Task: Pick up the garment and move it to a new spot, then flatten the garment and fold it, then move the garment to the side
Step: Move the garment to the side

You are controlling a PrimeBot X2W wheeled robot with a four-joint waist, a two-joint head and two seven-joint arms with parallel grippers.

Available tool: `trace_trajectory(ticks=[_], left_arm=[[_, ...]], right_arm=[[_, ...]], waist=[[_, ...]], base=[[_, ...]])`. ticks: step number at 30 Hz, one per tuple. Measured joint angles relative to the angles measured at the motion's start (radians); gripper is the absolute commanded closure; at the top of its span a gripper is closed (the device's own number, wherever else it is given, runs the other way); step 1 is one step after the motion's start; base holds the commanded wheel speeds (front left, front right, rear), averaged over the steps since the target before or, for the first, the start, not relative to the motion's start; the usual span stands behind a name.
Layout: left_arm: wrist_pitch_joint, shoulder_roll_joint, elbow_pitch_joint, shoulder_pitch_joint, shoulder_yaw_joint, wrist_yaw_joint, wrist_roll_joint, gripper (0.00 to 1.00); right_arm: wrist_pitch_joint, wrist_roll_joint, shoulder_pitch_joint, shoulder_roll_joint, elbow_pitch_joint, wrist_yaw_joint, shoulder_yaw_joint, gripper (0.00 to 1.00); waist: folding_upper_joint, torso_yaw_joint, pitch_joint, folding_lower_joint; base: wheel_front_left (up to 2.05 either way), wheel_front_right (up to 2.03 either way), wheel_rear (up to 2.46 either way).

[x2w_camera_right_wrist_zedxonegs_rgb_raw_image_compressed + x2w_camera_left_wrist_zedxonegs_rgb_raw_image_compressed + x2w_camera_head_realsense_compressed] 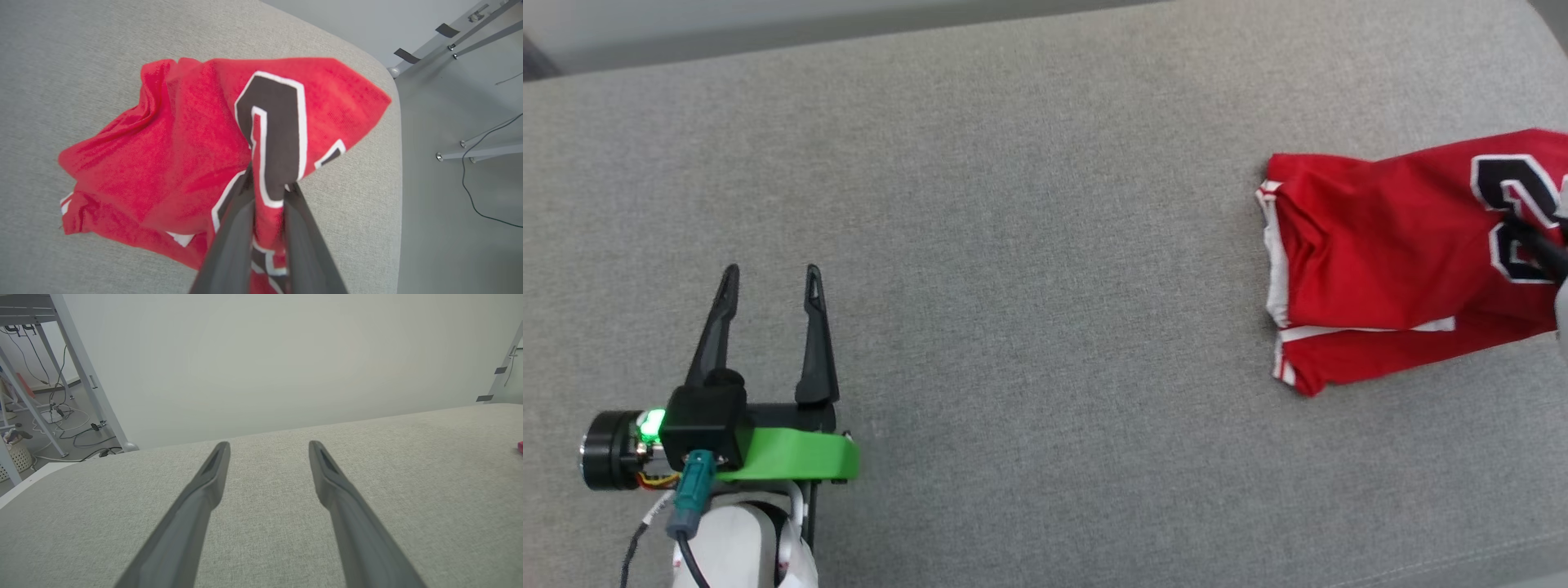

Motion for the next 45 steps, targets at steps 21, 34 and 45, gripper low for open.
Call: trace_trajectory(ticks=[21,34,45], left_arm=[[0.0,0.05,-0.126,-0.098,-0.001,0.001,0.02,0.0],[0.0,0.035,-0.08,-0.076,-0.007,0.01,0.009,0.0],[0.0,-0.009,-0.024,-0.016,-0.009,0.014,-0.012,0.0]], right_arm=[[-0.114,-0.196,-0.262,-0.01,0.513,0.0,-0.251,0.82],[-0.371,-0.28,-0.29,0.033,0.563,0.0,-0.292,0.0],[-0.626,-0.442,-0.256,0.176,0.341,0.0,-0.457,0.0]], waist=[[0.0,-0.023,0.279,0.0002],[0.0,-0.007,0.176,0.0001],[-0.0001,0.043,0.044,0.0]], base=[[0.0,0.0,0.0],[0.0,0.0,0.0],[0.0,0.0,0.0]])
